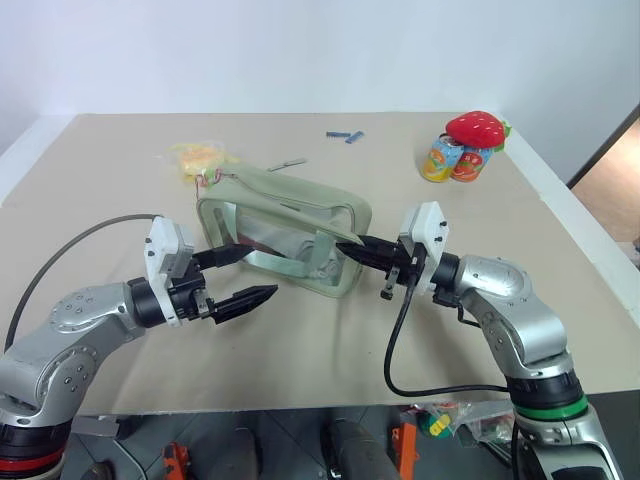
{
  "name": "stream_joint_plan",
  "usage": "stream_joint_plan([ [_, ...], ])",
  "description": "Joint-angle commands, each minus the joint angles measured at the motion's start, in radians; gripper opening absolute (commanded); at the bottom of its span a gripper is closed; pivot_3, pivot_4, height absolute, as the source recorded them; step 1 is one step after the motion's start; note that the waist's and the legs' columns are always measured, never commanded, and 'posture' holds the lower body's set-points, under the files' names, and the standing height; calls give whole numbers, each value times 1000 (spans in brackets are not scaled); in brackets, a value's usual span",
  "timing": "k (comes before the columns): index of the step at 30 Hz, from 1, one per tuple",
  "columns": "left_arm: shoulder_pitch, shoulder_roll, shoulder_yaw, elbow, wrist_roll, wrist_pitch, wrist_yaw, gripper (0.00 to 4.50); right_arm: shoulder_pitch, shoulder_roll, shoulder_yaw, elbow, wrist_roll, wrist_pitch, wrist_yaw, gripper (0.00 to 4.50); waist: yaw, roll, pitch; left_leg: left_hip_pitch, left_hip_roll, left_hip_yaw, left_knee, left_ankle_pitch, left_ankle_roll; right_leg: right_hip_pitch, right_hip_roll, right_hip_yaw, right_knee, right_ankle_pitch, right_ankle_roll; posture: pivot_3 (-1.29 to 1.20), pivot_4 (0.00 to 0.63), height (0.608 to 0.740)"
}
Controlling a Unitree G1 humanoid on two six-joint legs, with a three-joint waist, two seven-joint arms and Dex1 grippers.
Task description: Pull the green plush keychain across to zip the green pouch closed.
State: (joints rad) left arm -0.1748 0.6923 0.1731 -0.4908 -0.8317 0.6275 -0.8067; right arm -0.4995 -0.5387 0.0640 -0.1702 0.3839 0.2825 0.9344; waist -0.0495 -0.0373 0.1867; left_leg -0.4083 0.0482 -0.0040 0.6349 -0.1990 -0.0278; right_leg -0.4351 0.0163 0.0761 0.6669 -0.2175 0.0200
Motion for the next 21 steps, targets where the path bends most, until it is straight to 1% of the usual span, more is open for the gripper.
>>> stream_joint_plan([
  [1,-16,1,8,-30,-6,-7,5,4500,-84,-26,-51,99,29,-128,123,87,1,0,0,0,0,0,0,0,0,0,0,0,0,0,0,0,150,740],
  [6,-15,2,9,-35,-8,-4,10,4500,-178,-49,-56,307,8,-256,252,87,1,0,0,-1,0,0,0,0,0,0,0,0,0,0,0,0,150,740],
  [12,-6,6,16,-48,-13,0,18,4500,-216,-67,-68,438,3,-346,332,87,1,0,0,-1,0,0,-1,0,0,0,0,0,0,2,3,0,150,740],
  [15,-3,8,18,-52,-13,2,19,4500,-228,-93,-70,472,9,-346,378,87,1,0,0,-1,0,0,-1,0,0,0,0,0,0,2,4,0,150,740],
  [18,-4,7,21,-51,-12,2,23,4500,-236,-102,-76,492,4,-351,375,87,1,0,0,0,0,0,0,0,0,0,0,0,0,2,4,0,150,740],
  [21,-21,-20,52,-38,-36,4,67,4500,-212,-101,-71,458,-4,-336,355,87,1,0,0,0,0,0,0,0,0,1,0,0,0,2,4,0,150,740],
])
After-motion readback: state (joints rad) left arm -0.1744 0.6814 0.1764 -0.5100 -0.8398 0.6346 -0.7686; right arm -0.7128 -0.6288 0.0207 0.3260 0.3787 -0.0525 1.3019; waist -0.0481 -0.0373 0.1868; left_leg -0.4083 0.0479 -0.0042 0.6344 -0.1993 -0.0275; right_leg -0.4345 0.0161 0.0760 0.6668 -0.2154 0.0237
